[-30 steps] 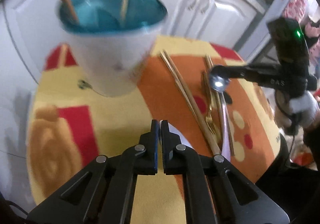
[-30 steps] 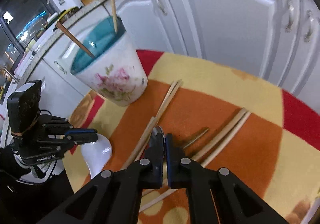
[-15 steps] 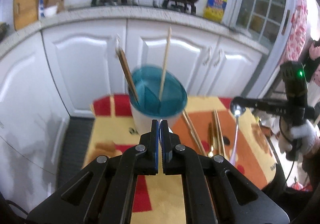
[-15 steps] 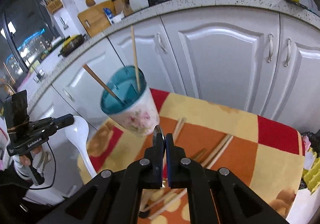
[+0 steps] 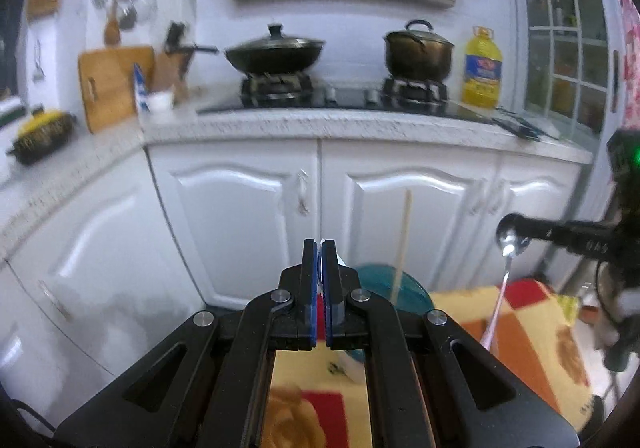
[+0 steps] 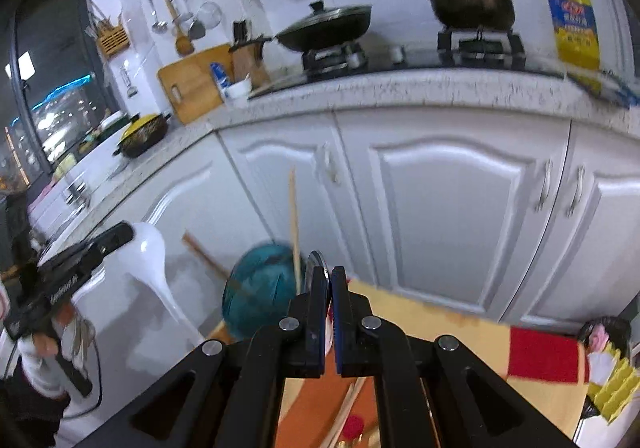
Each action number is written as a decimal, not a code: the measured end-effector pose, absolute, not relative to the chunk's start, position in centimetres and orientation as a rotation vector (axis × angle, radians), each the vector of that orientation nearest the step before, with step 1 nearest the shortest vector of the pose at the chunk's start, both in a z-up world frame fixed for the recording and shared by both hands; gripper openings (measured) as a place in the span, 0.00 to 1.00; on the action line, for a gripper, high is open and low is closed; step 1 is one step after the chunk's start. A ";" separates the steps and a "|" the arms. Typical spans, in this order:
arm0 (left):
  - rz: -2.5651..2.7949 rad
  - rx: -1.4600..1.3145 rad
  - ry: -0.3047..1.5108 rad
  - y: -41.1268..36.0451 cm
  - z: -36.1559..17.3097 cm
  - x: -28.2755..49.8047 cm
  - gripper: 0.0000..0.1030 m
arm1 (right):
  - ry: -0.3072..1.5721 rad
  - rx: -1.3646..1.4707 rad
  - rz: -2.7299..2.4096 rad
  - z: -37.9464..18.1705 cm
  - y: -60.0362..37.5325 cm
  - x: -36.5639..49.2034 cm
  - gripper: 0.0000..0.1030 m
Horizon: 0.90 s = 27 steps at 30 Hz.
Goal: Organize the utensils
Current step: 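Lift both spoons over the floral holder and release them into it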
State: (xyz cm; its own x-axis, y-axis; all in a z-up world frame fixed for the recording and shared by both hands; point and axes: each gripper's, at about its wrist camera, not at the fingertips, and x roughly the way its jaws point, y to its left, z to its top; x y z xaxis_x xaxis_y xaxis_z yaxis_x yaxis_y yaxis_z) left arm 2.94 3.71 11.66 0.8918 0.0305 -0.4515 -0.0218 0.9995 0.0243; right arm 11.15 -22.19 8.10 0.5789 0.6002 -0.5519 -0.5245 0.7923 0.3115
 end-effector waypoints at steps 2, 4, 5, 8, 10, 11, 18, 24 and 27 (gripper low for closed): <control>0.065 0.030 0.457 3.3 11.1 3.8 0.01 | 0.663 0.116 0.620 8.8 -21.5 12.2 0.02; 0.096 0.043 0.449 3.1 10.4 4.5 0.01 | 0.644 0.107 0.582 9.1 -20.7 13.2 0.02; 0.109 0.050 0.442 2.9 10.0 4.8 0.01 | 0.638 0.103 0.567 9.1 -20.4 13.7 0.02; 0.126 0.058 0.425 2.6 9.3 5.7 0.01 | 0.620 0.083 0.533 8.9 -19.0 14.9 0.02; 0.133 0.076 0.419 2.3 8.7 6.5 0.01 | 0.602 0.056 0.519 8.6 -18.0 15.8 0.02; 0.133 0.082 0.420 2.0 8.5 6.7 0.01 | 0.595 0.042 0.511 8.6 -17.6 16.1 0.02; 0.167 0.213 0.385 0.4 6.1 7.1 0.01 | 0.543 -0.032 0.458 7.0 -15.4 16.5 0.02; 0.144 0.217 0.442 0.2 4.1 7.3 0.01 | 0.537 -0.098 0.470 5.3 -13.3 15.3 0.02; 0.130 0.211 0.475 0.1 3.3 7.4 0.01 | 0.567 -0.107 0.498 4.4 -12.9 14.8 0.03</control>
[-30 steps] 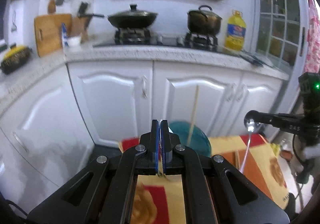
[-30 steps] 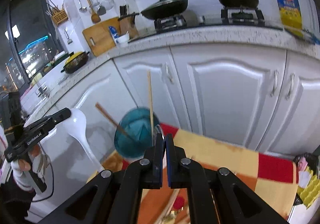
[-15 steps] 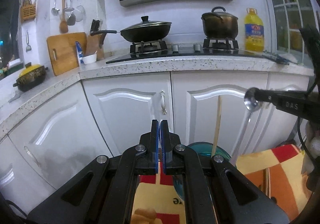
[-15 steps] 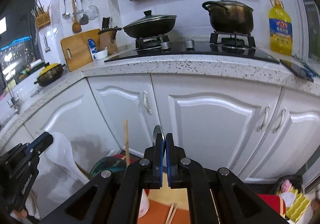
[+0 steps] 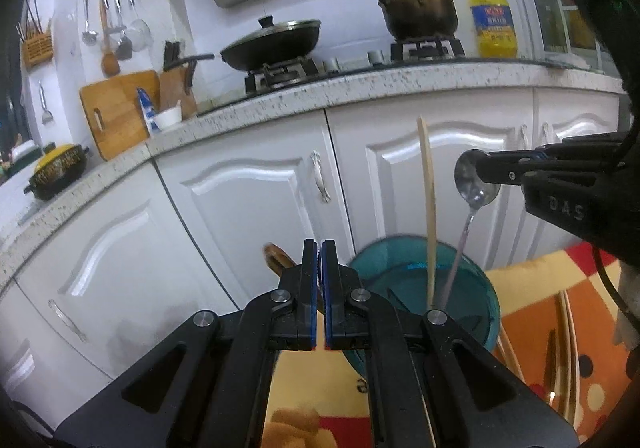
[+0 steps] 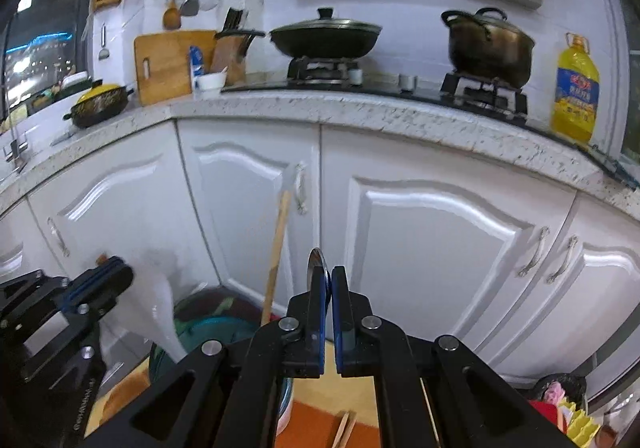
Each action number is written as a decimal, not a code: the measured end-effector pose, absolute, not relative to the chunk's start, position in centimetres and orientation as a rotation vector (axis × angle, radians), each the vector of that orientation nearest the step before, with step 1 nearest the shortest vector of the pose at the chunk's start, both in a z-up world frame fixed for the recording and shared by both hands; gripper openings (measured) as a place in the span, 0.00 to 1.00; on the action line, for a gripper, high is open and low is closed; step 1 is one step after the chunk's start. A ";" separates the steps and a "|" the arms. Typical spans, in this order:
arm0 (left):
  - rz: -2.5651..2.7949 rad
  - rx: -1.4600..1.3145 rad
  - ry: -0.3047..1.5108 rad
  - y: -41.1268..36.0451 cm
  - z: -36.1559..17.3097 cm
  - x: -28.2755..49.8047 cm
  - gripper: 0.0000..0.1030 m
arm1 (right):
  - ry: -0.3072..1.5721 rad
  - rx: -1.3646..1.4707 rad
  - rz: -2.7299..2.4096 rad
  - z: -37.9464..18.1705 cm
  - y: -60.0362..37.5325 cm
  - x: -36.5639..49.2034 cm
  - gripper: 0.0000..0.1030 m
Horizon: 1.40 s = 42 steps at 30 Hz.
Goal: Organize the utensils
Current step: 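Lift both spoons over the floral holder and release them into it, then withdraw both open tools from the holder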
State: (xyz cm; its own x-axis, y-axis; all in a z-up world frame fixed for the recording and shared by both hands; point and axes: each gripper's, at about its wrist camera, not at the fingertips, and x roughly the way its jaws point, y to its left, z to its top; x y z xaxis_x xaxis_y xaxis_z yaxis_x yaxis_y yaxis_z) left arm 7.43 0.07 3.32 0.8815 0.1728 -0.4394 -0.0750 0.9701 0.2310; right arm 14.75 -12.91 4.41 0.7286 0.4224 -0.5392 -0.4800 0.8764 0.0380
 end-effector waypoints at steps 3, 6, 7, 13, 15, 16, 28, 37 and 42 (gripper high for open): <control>0.113 0.200 0.510 -0.3 2.5 7.6 0.01 | 0.619 -0.071 0.542 3.6 -13.1 14.6 0.04; 0.087 0.177 0.558 -0.5 1.7 7.9 0.01 | 0.684 -0.010 0.596 2.7 -13.3 14.6 0.07; 0.074 0.168 0.576 -0.5 1.4 7.9 0.01 | 0.716 0.020 0.620 2.2 -13.5 14.7 0.08; 0.025 0.127 0.647 -0.9 1.1 8.3 0.02 | 0.834 0.152 0.688 0.3 -14.8 15.2 0.12; 0.011 0.104 0.673 -0.7 1.4 8.5 0.09 | 0.842 0.183 0.695 0.3 -15.4 15.1 0.17; -0.003 0.085 0.688 -0.7 1.6 8.5 0.17 | 0.841 0.188 0.696 0.4 -15.7 15.1 0.20; -0.041 -0.048 0.708 -0.4 4.6 5.5 0.49 | 0.822 0.139 0.592 1.3 -19.7 11.3 0.28; -0.028 -0.078 0.696 -1.6 5.5 2.2 0.52 | 0.825 0.015 0.502 0.4 -20.6 7.7 0.36; -0.029 -0.083 0.730 -2.7 4.6 1.3 0.52 | 0.847 0.056 0.479 -0.1 -21.6 6.1 0.37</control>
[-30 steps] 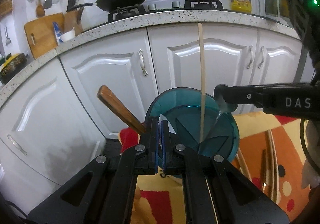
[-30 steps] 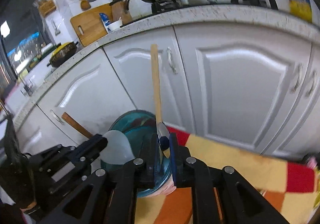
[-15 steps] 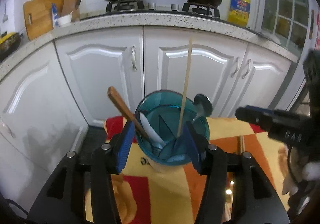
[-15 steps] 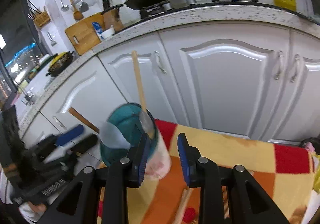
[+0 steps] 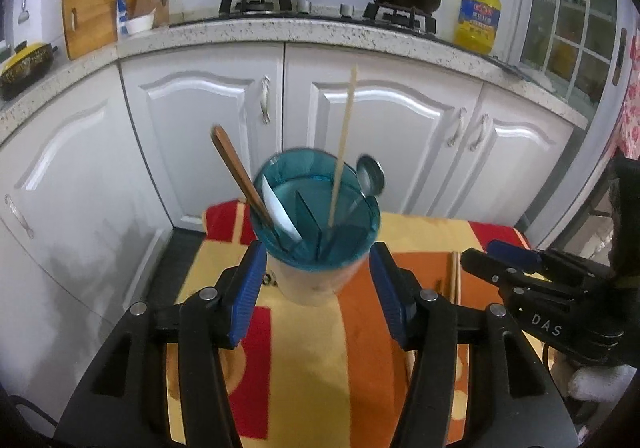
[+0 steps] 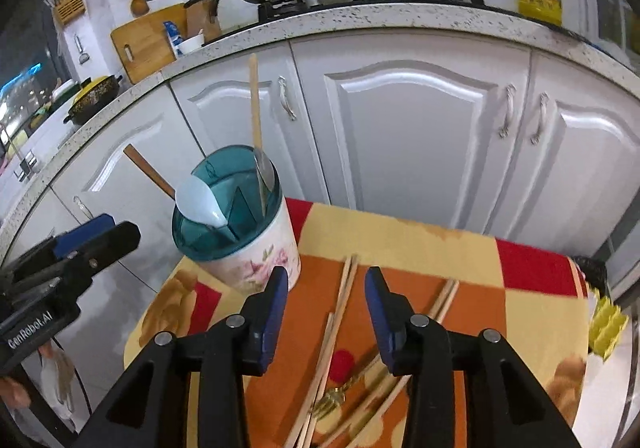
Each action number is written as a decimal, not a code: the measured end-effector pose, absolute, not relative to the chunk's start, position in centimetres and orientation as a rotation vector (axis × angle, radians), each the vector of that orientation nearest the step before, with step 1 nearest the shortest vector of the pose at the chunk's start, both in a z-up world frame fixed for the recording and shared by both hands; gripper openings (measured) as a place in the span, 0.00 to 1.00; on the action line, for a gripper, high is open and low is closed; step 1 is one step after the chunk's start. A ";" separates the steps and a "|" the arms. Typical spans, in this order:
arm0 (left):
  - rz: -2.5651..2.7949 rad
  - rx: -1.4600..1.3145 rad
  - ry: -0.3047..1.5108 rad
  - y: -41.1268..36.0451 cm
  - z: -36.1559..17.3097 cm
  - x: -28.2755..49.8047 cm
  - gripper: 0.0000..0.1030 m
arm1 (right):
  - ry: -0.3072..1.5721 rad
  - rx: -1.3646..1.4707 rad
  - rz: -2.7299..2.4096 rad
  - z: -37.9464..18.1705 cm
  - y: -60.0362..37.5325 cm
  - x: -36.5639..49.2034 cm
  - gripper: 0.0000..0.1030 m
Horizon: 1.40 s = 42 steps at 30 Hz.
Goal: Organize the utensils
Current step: 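Withdraw both open tools from the holder, then grasp a wooden chopstick with the right tool while the left tool grasps another chopstick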
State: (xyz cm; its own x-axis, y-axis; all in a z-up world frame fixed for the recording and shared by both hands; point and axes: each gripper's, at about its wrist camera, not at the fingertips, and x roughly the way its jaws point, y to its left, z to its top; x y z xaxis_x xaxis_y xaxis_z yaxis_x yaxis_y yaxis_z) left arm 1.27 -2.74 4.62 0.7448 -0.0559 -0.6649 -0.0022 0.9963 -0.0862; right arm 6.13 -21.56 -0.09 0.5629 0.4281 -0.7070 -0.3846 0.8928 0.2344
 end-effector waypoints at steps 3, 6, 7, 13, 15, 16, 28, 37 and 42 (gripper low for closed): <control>-0.033 -0.076 0.746 -3.5 4.1 0.7 0.52 | 0.851 0.067 0.454 -0.2 -22.5 5.4 0.39; -0.036 -0.064 0.752 -4.2 3.8 0.3 0.52 | 0.866 0.090 0.430 -0.5 -23.6 4.7 0.39; -0.040 -0.062 0.756 -4.5 3.7 0.2 0.52 | 0.870 0.093 0.420 -0.6 -24.0 4.4 0.39; -0.055 -0.030 0.766 -6.0 3.3 -0.3 0.52 | 0.885 0.103 0.378 -0.9 -25.8 3.3 0.42; -0.059 -0.021 0.766 -6.4 3.1 -0.5 0.52 | 0.888 0.112 0.363 -1.0 -26.4 3.1 0.43; -0.059 -0.018 0.766 -6.6 3.1 -0.5 0.52 | 0.887 0.117 0.358 -1.1 -26.7 3.0 0.43; -0.088 -0.076 0.817 -5.8 1.4 0.3 0.52 | 0.938 0.122 0.316 -2.7 -28.2 2.8 0.43; -0.099 -0.100 0.905 -5.3 -2.0 0.9 0.52 | 1.090 0.170 0.328 -8.9 -28.6 5.3 0.34; -0.090 -0.095 0.955 -5.2 -3.9 1.5 0.52 | 1.131 0.180 0.381 -10.4 -26.8 6.5 0.34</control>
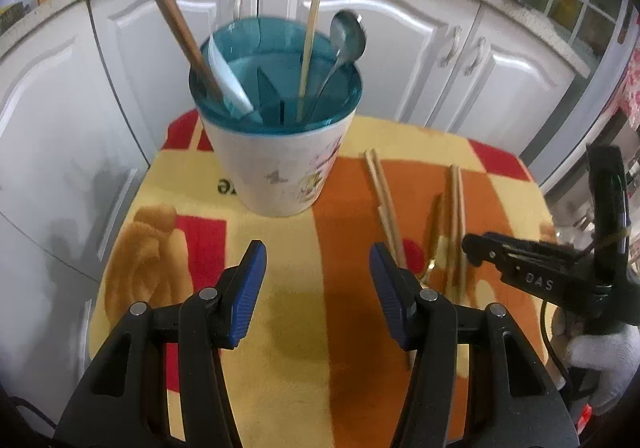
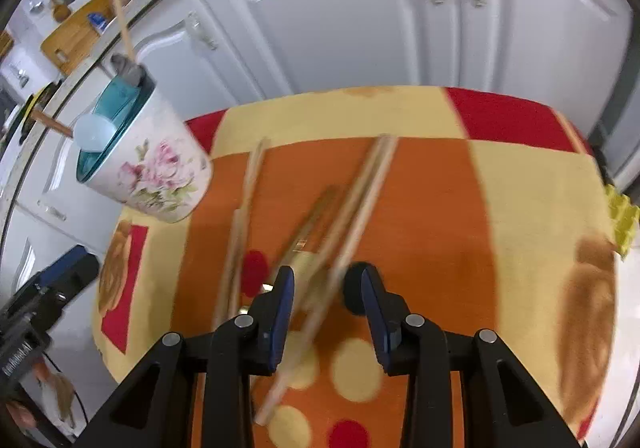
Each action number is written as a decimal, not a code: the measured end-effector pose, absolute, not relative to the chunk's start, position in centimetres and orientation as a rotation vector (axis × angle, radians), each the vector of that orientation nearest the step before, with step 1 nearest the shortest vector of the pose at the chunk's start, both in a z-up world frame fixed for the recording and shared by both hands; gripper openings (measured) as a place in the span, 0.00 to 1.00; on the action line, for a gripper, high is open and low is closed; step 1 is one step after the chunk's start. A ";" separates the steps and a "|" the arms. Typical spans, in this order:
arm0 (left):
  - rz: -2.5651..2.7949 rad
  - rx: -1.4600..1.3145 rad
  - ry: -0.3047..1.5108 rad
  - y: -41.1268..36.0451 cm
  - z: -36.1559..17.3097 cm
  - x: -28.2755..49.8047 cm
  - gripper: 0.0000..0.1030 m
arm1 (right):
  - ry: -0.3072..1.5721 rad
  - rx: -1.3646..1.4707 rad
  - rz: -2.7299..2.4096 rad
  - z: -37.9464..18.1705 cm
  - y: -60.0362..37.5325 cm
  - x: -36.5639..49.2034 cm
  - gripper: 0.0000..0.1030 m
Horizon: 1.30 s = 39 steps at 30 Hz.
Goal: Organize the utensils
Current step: 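Grasp a wooden chopstick with the right tool while the left tool grasps another chopstick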
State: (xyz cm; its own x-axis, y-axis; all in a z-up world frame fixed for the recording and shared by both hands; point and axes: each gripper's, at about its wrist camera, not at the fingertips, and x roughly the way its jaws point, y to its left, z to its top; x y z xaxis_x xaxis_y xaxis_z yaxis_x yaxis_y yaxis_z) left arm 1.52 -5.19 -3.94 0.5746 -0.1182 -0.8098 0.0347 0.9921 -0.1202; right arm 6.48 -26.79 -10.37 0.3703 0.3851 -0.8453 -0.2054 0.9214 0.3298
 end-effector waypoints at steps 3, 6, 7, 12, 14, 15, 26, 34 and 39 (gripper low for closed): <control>-0.095 -0.094 0.975 -5.3 -4.7 1.8 0.52 | 1.135 0.111 0.359 -10.9 -25.2 7.2 0.34; -0.124 -0.095 1.000 -5.7 -5.4 2.2 0.52 | 1.158 0.113 0.327 -12.0 -25.4 8.4 0.34; -0.139 -0.103 1.010 -5.9 -5.7 2.3 0.52 | 1.164 0.119 0.323 -12.2 -25.6 8.7 0.34; -0.235 -0.156 1.056 -8.1 -7.3 4.0 0.52 | 1.166 0.139 0.313 -12.7 -26.5 9.0 0.34; -0.251 -0.153 1.069 -9.0 -7.8 4.8 0.52 | 1.169 0.154 0.321 -12.6 -26.8 9.2 0.34; -0.256 -0.145 1.078 -9.4 -8.1 5.2 0.51 | 1.167 0.159 0.321 -12.5 -26.9 9.2 0.34; -0.324 -0.133 1.131 -10.4 -9.8 6.7 0.04 | 1.181 0.228 0.369 -13.0 -27.9 9.6 0.14; -0.317 -0.161 1.133 -6.9 -8.9 4.3 0.02 | 1.180 0.156 0.388 -12.4 -28.2 8.2 0.05; -0.337 -0.128 1.157 -5.8 -9.0 1.4 0.02 | 1.240 0.143 0.416 -12.6 -30.0 4.8 0.05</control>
